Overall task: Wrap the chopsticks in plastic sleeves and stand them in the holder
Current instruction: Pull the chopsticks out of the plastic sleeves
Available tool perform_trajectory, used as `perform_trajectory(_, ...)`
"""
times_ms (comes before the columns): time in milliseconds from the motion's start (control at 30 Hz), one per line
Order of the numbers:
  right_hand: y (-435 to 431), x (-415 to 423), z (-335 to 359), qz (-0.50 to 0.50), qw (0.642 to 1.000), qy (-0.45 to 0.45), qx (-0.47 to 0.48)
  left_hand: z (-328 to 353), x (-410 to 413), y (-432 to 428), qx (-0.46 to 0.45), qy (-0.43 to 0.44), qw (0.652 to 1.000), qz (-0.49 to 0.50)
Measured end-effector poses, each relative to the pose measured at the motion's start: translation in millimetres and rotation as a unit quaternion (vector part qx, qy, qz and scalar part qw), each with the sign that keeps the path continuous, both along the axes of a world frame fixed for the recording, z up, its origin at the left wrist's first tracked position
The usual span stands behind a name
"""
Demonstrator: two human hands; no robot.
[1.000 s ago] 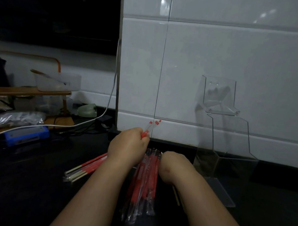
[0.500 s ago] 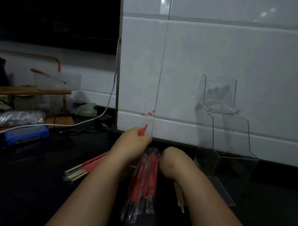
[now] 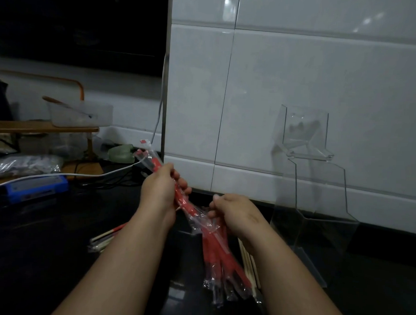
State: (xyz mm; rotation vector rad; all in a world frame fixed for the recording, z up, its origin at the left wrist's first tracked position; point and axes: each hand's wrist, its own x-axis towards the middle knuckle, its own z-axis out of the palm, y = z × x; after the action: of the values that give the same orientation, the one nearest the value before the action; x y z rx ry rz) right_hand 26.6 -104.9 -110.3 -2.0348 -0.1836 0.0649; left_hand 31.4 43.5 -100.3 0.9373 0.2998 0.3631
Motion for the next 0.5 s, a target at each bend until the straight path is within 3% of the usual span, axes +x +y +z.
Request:
perform_trajectory(67, -3, 4, 0, -0.011, 0.983, -0.051, -0.177, 1, 0, 0, -0.015, -0.012, 1.000, 0.009)
perform_trajectory(167, -3, 2, 1, -0.009, 0.936, -0.017, -0.351, -2, -1, 3, -0.012, -0.001, 1.000, 0.004)
perform_trajectory(333, -4, -9, 8, 0.024, 0.895, 0.056, -0.442, -1, -2, 3, -0.010, 0.000, 1.000, 0.003)
perform_trajectory(500, 2, -4, -1, 0.023, 0.903, 0.060, -0.425, 0, -3, 2, -0.012, -0.006, 1.000, 0.010)
